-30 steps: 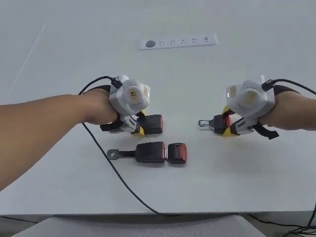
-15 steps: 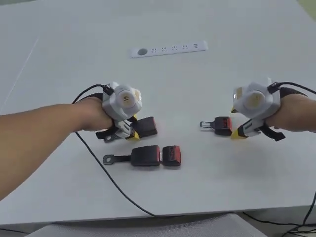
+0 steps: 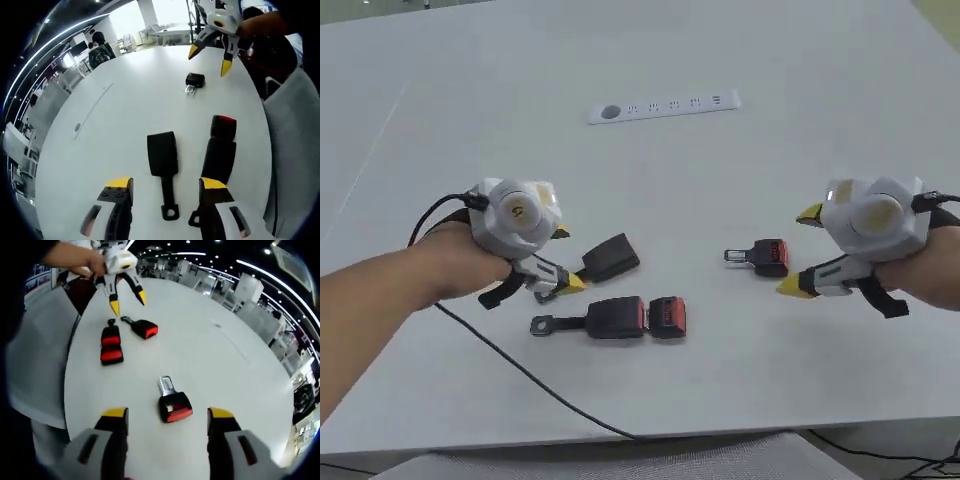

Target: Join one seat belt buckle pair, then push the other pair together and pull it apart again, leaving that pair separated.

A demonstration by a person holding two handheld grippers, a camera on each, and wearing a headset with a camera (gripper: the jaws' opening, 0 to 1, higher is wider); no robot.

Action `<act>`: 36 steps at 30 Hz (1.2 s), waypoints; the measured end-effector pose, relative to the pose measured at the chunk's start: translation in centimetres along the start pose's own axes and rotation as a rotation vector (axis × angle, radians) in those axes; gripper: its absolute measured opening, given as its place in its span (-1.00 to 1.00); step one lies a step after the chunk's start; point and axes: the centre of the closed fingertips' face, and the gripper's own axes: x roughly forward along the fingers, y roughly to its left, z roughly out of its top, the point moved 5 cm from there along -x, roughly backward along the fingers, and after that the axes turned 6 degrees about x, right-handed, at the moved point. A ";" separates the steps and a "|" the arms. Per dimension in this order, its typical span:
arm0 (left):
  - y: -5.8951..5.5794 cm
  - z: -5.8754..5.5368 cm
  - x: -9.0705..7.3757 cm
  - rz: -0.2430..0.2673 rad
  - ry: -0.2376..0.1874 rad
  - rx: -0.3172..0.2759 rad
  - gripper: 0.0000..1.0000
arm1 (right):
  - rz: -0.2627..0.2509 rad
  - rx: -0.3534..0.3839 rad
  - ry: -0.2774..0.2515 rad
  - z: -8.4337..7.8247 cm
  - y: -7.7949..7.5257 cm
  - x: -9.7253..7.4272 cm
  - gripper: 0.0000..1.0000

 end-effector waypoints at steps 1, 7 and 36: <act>-0.4 -0.1 -0.5 0.008 -0.011 -0.007 0.12 | -0.005 0.007 -0.006 0.1 0.3 -0.2 0.31; -2.2 -1.4 -3.5 0.126 -0.090 -0.120 0.52 | -0.007 0.053 -0.069 0.5 2.8 -1.8 0.57; -8.7 -6.8 -7.7 0.238 -0.133 -0.375 1.00 | -0.106 0.178 -0.119 -1.5 6.2 -4.7 1.00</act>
